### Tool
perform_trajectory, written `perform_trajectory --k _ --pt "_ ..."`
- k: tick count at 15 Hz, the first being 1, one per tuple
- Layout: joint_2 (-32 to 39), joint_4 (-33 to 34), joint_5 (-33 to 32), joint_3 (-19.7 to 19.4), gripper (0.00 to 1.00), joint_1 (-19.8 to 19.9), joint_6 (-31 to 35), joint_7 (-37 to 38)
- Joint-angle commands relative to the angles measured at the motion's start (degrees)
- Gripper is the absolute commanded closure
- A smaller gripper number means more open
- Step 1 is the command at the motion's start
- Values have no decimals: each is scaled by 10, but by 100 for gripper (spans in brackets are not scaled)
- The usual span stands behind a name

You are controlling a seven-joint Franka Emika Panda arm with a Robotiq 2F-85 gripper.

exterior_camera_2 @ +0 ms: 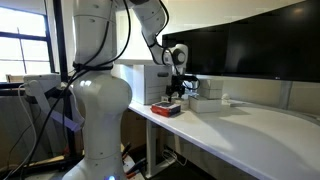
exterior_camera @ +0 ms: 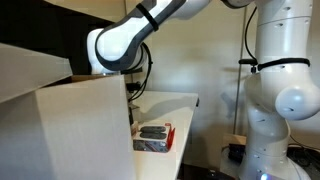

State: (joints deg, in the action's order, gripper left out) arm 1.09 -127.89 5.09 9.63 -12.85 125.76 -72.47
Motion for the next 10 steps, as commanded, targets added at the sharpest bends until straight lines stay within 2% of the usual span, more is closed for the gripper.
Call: perform_trajectory --k 1,10 --pt "-2 5 -6 5 39 9 5 6" --pt "-13 39 -14 -1 39 17 -44 41"
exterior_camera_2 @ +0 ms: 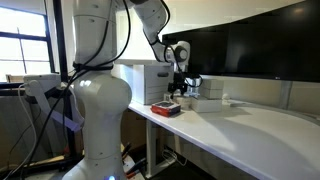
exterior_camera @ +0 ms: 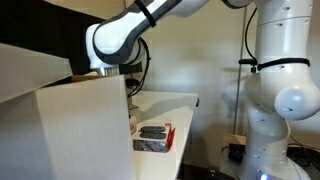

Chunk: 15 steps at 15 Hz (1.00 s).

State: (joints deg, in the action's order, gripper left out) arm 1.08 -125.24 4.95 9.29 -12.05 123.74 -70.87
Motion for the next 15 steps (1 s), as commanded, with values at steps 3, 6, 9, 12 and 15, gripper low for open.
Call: perform_trajectory --k 3,6,9,12,15 --pt "-19 28 -23 3 39 7 -47 47" --pt "-26 41 -25 4 39 5 -72 61" --pt "-33 54 -26 5 39 5 -96 74" --pt "-45 60 -33 5 39 4 -120 91" --pt "-58 65 -45 4 39 4 -144 105"
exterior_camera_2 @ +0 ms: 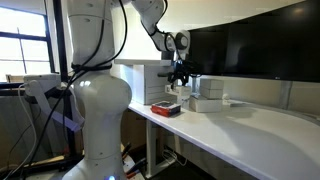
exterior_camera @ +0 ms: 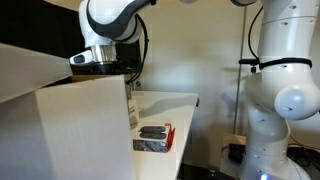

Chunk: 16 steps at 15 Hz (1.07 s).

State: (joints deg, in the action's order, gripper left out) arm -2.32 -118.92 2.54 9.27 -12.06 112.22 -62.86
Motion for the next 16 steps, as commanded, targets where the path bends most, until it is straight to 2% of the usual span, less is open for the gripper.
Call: perform_trajectory --k 1,11,16 --pt "-27 4 -26 5 39 3 -34 30" --pt "-60 60 -55 -3 39 5 -94 49" --pt "-60 96 -69 -11 39 9 -102 56"
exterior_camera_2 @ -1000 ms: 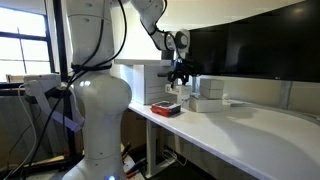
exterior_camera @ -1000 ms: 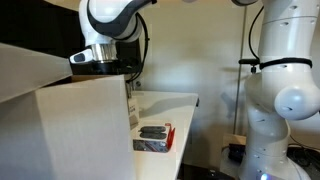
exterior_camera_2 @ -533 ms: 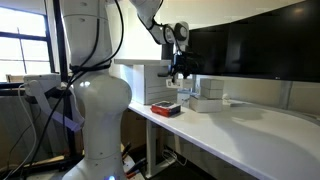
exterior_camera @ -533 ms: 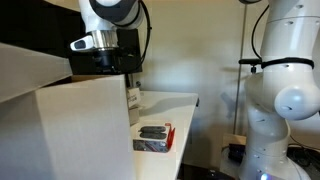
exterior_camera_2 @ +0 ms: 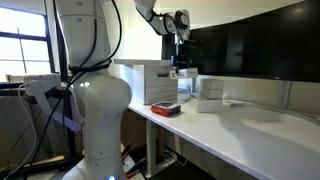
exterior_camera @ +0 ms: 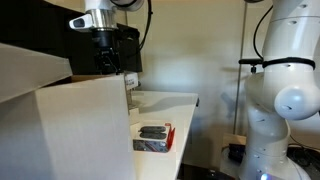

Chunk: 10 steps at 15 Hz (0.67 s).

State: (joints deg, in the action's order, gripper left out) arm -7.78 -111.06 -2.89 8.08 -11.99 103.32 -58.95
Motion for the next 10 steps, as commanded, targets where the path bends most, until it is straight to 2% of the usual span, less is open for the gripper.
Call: perform_trajectory --k 1,10 --pt "-4 23 -15 -1 39 9 -10 20" --pt "9 62 -25 -19 39 27 12 63"
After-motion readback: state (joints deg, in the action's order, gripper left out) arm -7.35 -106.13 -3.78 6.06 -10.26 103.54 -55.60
